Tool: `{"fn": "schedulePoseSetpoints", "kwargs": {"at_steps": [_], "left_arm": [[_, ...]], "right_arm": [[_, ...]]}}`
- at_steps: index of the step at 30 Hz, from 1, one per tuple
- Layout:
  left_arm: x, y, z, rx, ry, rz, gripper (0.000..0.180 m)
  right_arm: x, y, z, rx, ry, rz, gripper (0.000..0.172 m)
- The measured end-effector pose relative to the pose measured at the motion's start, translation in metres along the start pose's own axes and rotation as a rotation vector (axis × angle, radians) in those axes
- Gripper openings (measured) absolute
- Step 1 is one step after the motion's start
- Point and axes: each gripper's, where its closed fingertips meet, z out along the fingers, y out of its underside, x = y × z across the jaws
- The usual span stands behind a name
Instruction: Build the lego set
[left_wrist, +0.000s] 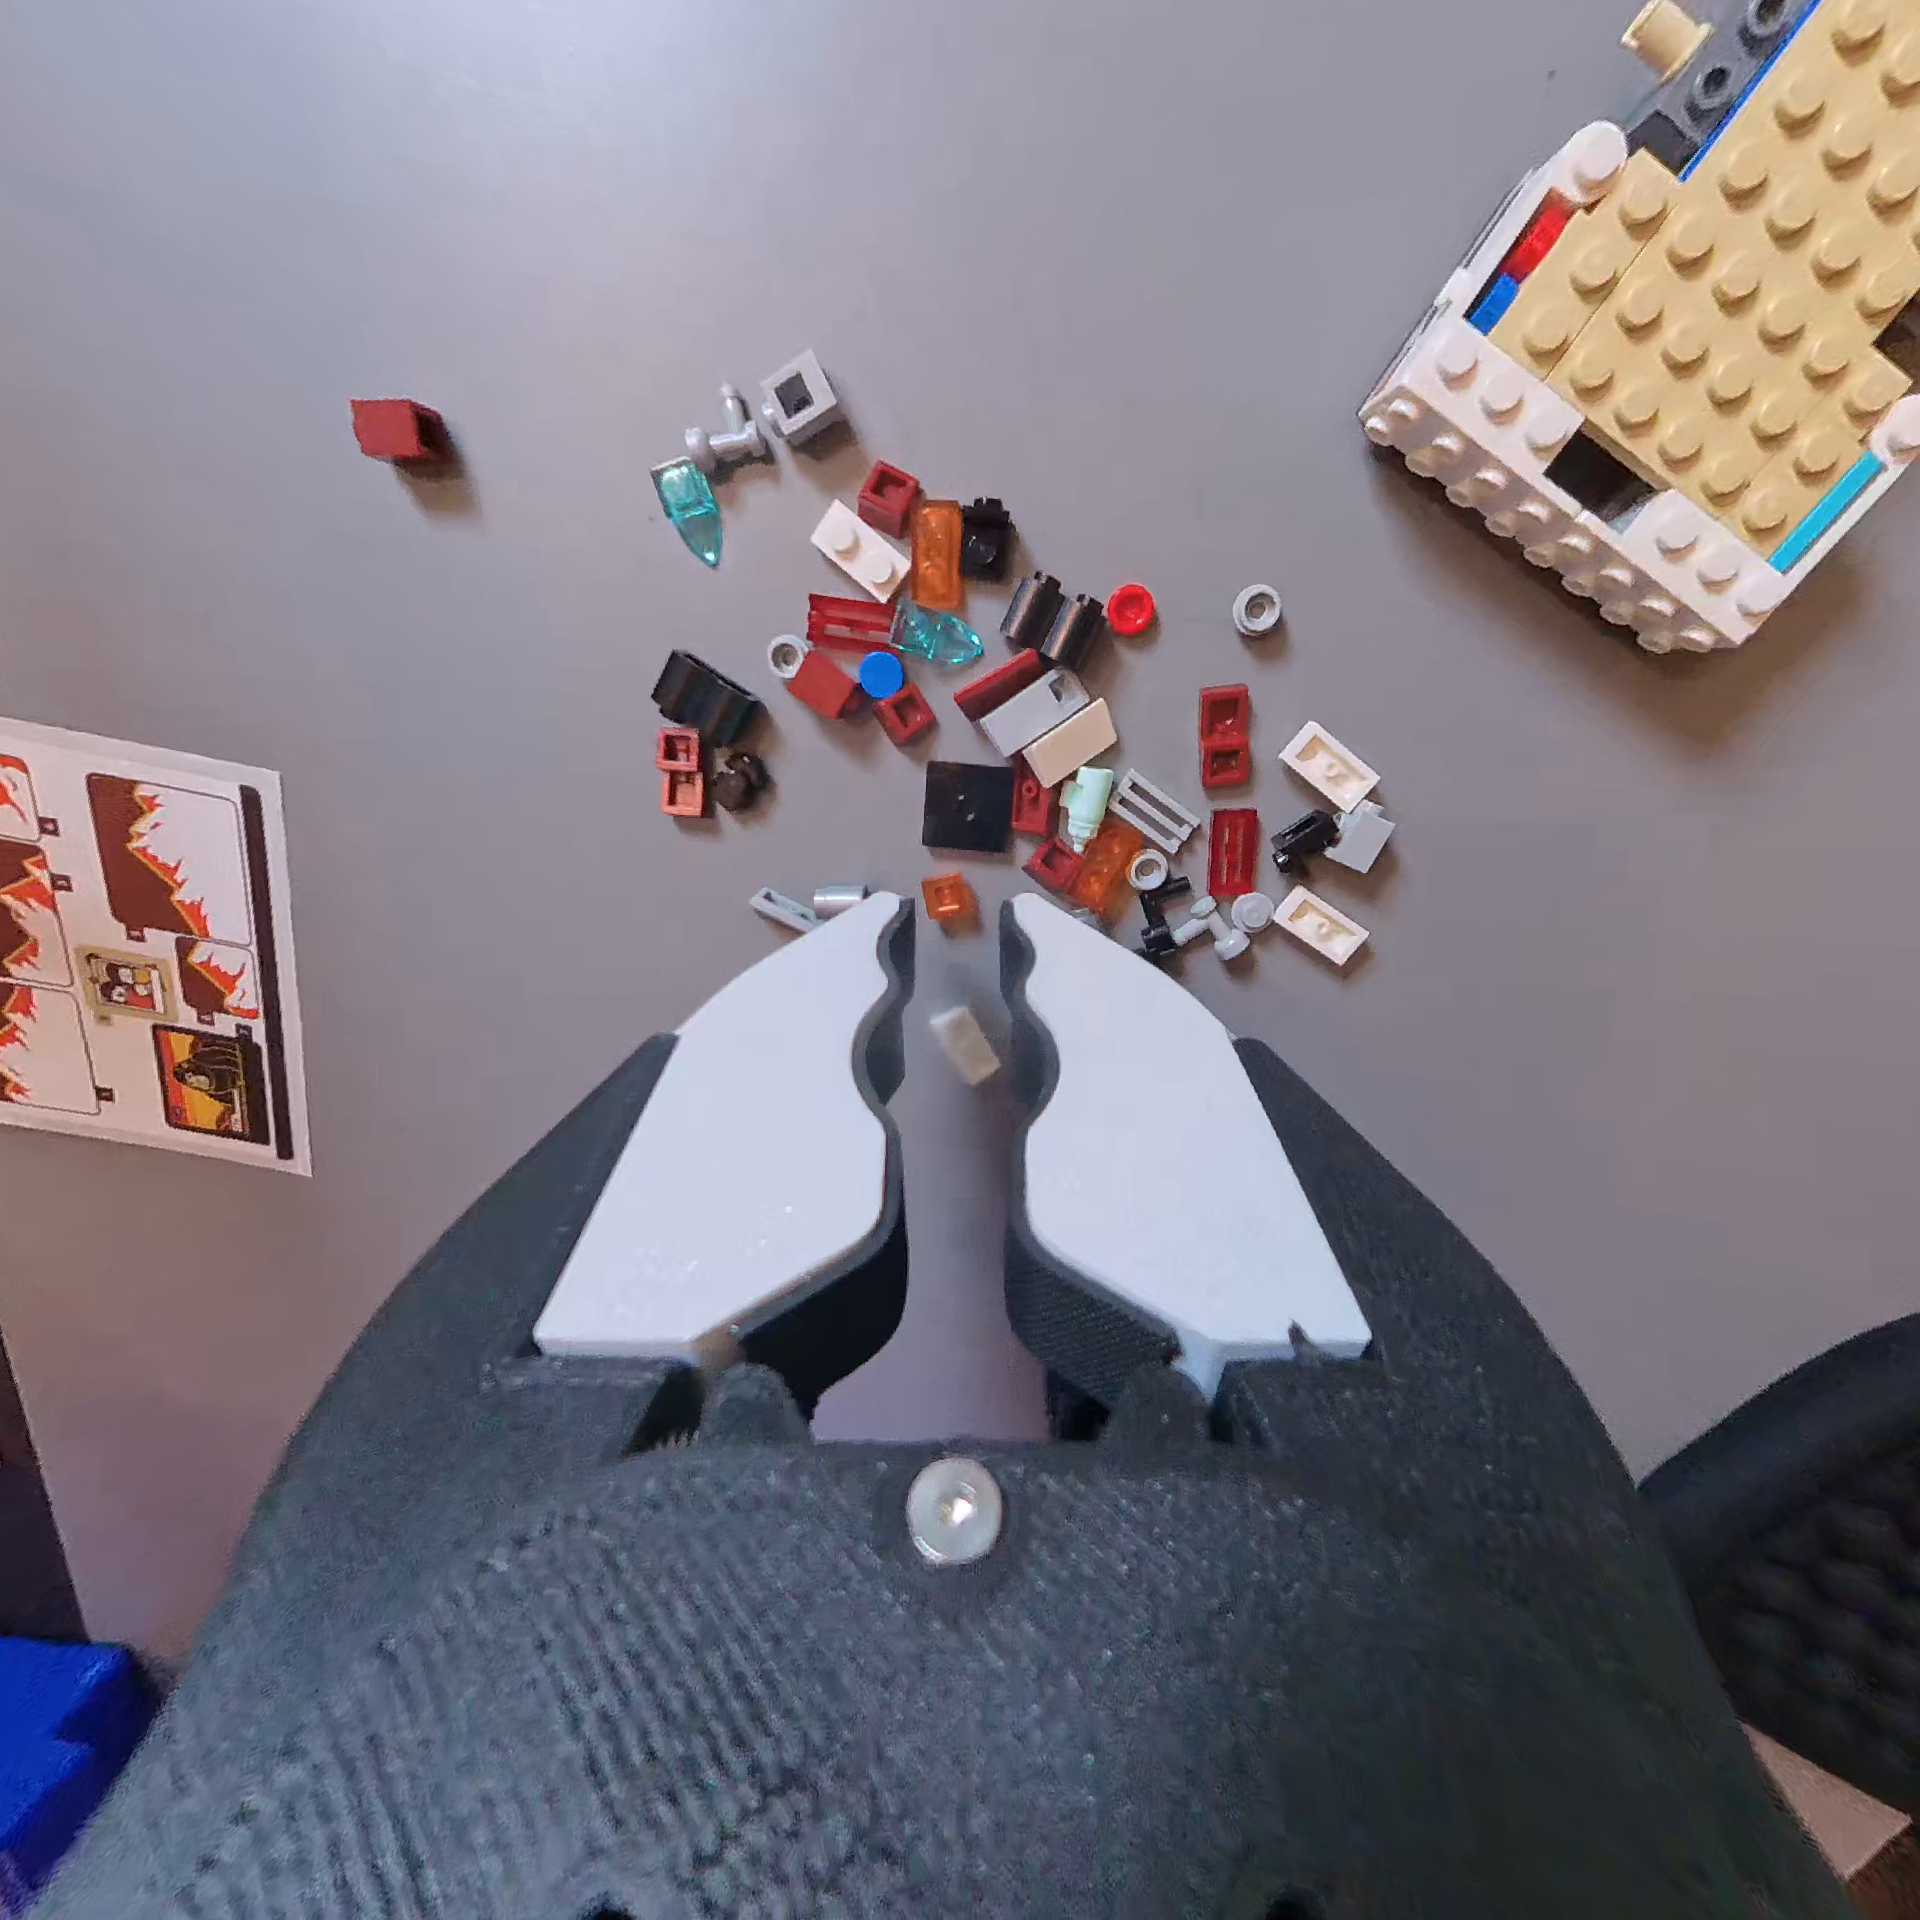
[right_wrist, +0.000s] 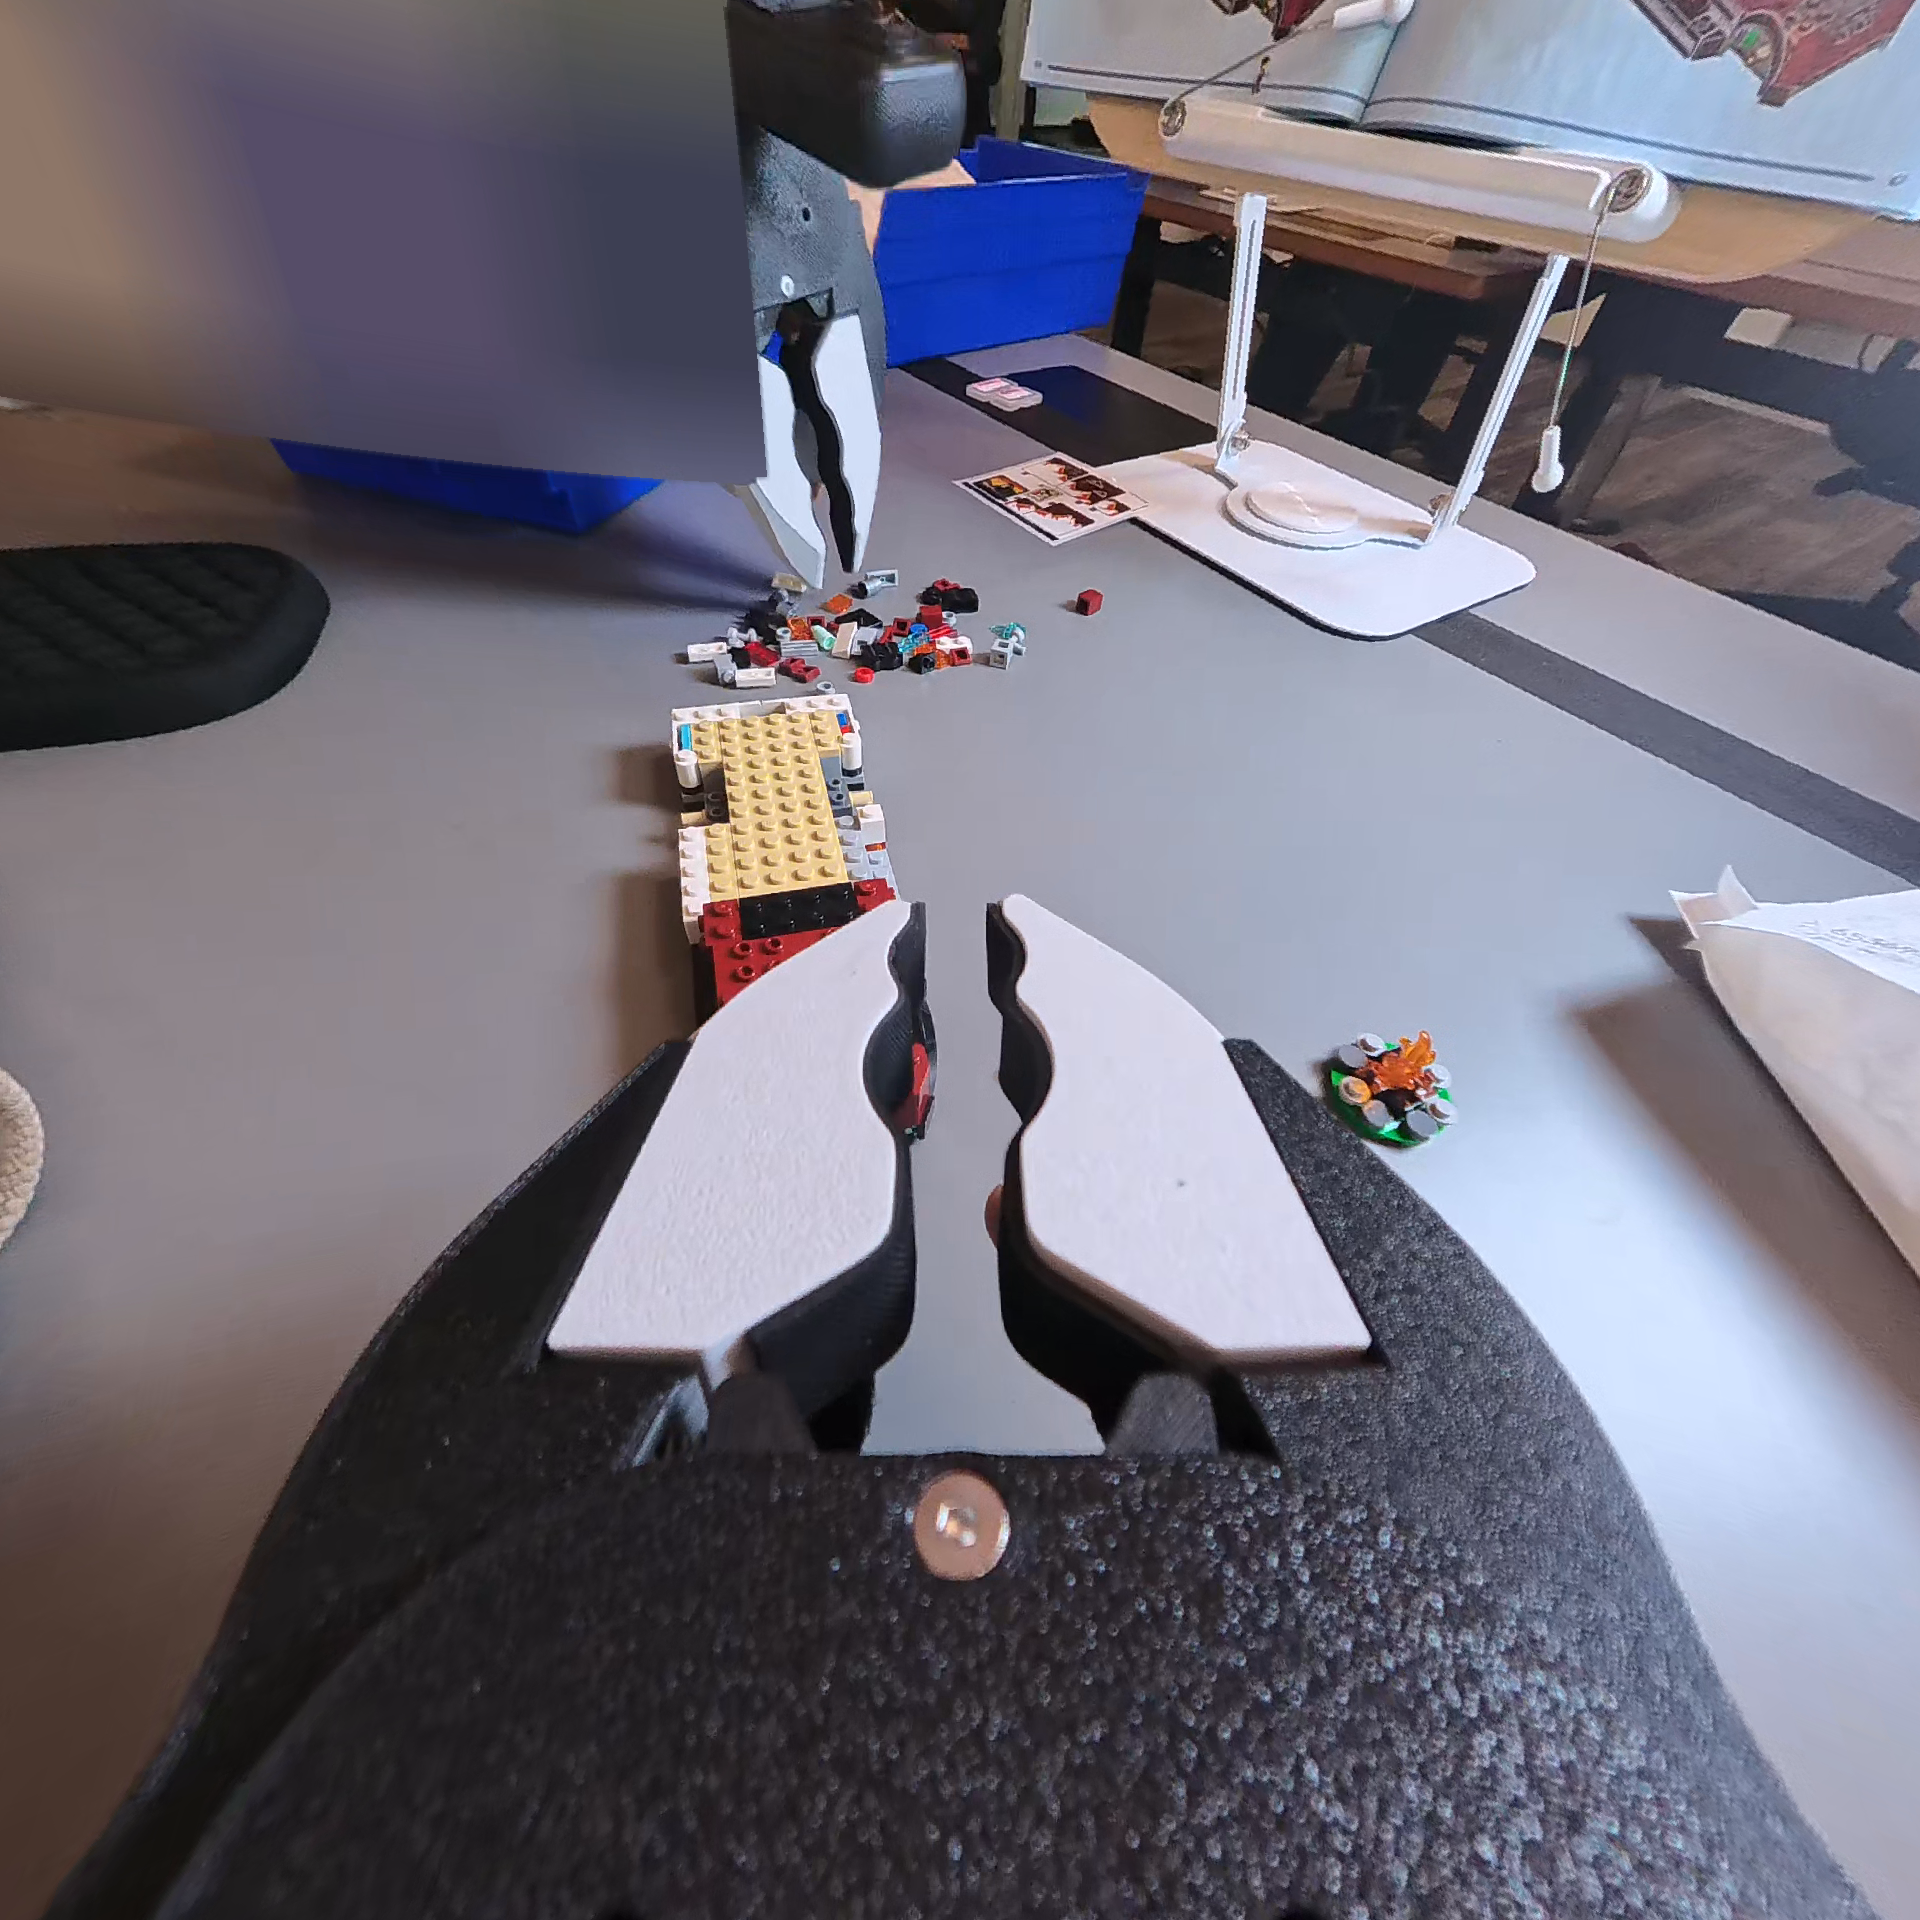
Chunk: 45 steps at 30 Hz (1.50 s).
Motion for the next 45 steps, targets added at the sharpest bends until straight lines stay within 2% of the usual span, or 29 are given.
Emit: {"fn": "schedulePoseSetpoints", "kwargs": {"at_steps": [4,13,15,17,19,22,25,27,29,31,34,45], "left_arm": [[-0.001,0.005,0.007,-0.043,0.015,0.007,0.013],[-0.001,0.002,0.013,-0.033,0.007,0.020,0.008],[0.001,-0.010,0.006,0.032,-0.013,0.032,0.007],[0.011,-0.039,-0.009,0.200,-0.010,0.019,0.008],[0.038,-0.079,-0.029,0.424,0.089,0.003,0.008],[0.091,-0.130,-0.060,0.721,0.319,-0.014,0.008],[0.132,-0.169,-0.077,0.939,0.580,-0.119,0.008],[0.154,-0.186,-0.080,1.029,0.773,-0.204,0.008],[0.170,-0.195,-0.082,1.074,0.939,-0.262,0.008],[0.175,-0.197,-0.081,1.093,1.011,-0.304,0.008],[0.180,-0.195,-0.075,1.074,1.052,-0.320,0.008],[0.188,-0.193,-0.073,1.051,1.116,-0.326,0.008]], "right_arm": [[0.002,0.000,-0.001,0.009,0.003,0.018,0.011],[0.004,0.001,-0.001,0.008,0.013,0.028,0.010],[0.003,0.001,-0.001,0.011,0.009,0.022,0.010],[0.001,-0.001,-0.001,0.023,0.003,0.000,0.010],[-0.005,-0.006,0.001,0.046,-0.002,-0.053,0.010],[-0.019,-0.017,0.004,0.096,-0.007,-0.150,0.013],[-0.034,-0.032,0.007,0.158,0.014,-0.265,0.020],[-0.043,-0.042,0.006,0.205,0.046,-0.378,0.020],[-0.049,-0.046,0.004,0.225,0.090,-0.486,0.015],[-0.056,-0.046,0.004,0.233,0.097,-0.549,0.011],[-0.056,-0.044,0.005,0.219,0.123,-0.578,0.010],[-0.061,-0.037,0.009,0.191,0.061,-0.570,0.008]]}}
